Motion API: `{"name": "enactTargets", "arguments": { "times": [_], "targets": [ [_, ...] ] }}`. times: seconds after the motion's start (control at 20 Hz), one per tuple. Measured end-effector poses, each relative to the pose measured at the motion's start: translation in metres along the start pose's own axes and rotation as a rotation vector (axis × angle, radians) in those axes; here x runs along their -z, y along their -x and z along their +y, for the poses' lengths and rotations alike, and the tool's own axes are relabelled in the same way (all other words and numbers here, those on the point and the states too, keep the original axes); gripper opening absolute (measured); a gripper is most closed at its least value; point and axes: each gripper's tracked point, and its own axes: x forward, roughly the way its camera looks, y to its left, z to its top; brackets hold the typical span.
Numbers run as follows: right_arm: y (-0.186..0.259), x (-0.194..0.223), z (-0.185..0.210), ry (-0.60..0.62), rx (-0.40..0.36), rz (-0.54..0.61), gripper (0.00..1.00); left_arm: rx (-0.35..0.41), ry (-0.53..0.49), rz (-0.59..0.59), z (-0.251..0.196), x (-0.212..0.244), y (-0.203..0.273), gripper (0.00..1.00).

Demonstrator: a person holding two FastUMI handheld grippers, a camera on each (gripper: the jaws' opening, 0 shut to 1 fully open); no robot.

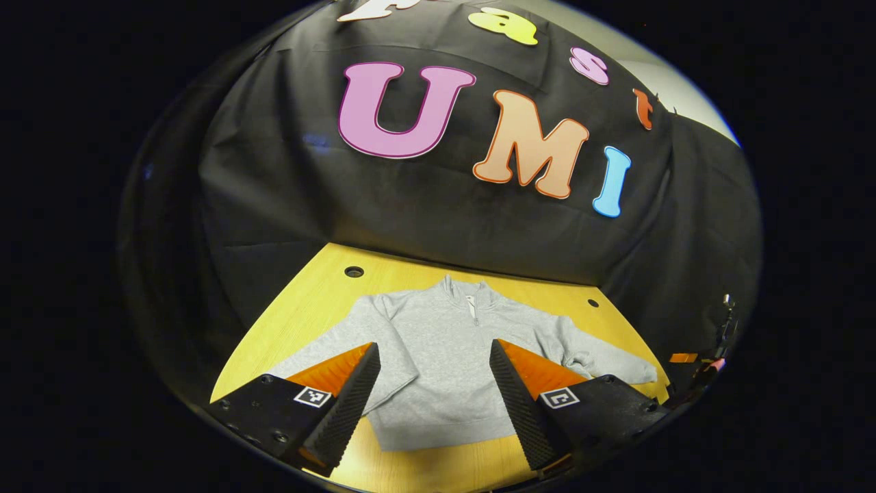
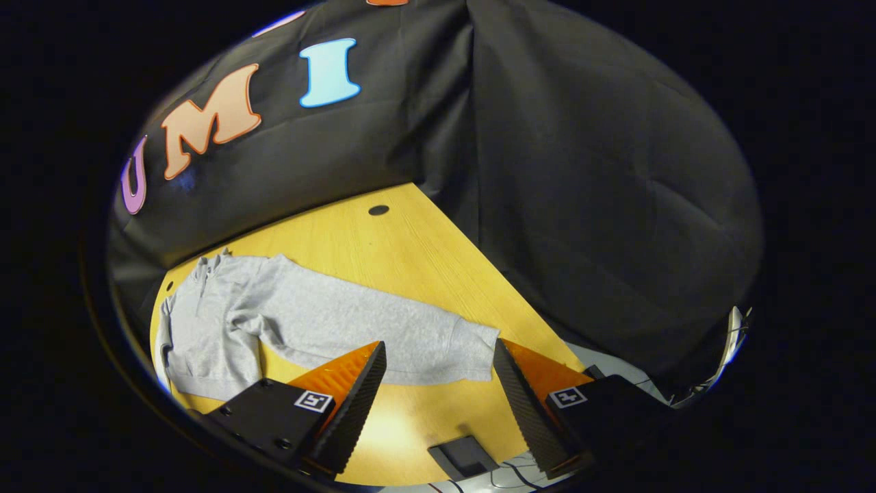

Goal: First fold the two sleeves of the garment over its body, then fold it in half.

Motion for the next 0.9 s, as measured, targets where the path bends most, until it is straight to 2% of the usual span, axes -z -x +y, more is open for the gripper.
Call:
{"name": "enactTargets", "arguments": {
  "times": [0.25,0.35,0.4,0.5,0.9],
  "targets": [
    [-0.041,0.023,-0.009,0.075,0.018,0.111,0.96,-0.049,-0.008,0.010,0.007,0.006,0.001,0.94],
    [-0.052,0.035,-0.001,0.104,-0.014,0.155,0.96,-0.065,-0.009,0.016,0.011,0.009,0.002,0.94],
    [-0.058,0.040,-0.001,0.123,-0.017,0.179,0.99,-0.071,-0.009,0.022,0.012,0.012,0.001,0.94],
    [-0.066,0.050,-0.003,0.147,-0.019,0.214,0.98,-0.088,-0.009,0.027,0.014,0.014,0.002,0.94],
    [-0.079,0.068,-0.012,0.144,-0.020,0.280,0.98,-0.112,-0.019,0.033,0.015,0.016,0.001,0.94]
  ]
}}
